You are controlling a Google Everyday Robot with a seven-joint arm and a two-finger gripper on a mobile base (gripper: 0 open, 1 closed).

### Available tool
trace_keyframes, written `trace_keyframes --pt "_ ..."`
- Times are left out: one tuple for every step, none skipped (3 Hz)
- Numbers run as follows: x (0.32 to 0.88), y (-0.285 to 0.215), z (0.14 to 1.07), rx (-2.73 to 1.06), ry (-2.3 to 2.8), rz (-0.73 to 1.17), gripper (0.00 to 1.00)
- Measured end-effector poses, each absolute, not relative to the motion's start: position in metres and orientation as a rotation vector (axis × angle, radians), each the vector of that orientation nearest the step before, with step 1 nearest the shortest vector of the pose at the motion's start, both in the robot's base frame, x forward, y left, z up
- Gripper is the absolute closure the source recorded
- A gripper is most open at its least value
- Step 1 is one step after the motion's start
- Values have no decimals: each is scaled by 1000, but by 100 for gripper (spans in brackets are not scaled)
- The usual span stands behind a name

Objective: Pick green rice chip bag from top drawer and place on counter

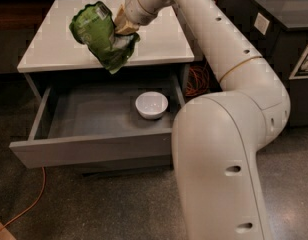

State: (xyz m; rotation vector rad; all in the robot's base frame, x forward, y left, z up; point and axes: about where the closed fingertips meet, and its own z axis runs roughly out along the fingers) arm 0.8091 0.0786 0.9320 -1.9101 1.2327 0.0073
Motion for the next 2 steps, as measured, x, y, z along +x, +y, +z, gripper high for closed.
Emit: trace_keyframes --pt "818 81 941 -1908 1210 -30 100" --pt "827 84 962 -1891 1175 -91 100"
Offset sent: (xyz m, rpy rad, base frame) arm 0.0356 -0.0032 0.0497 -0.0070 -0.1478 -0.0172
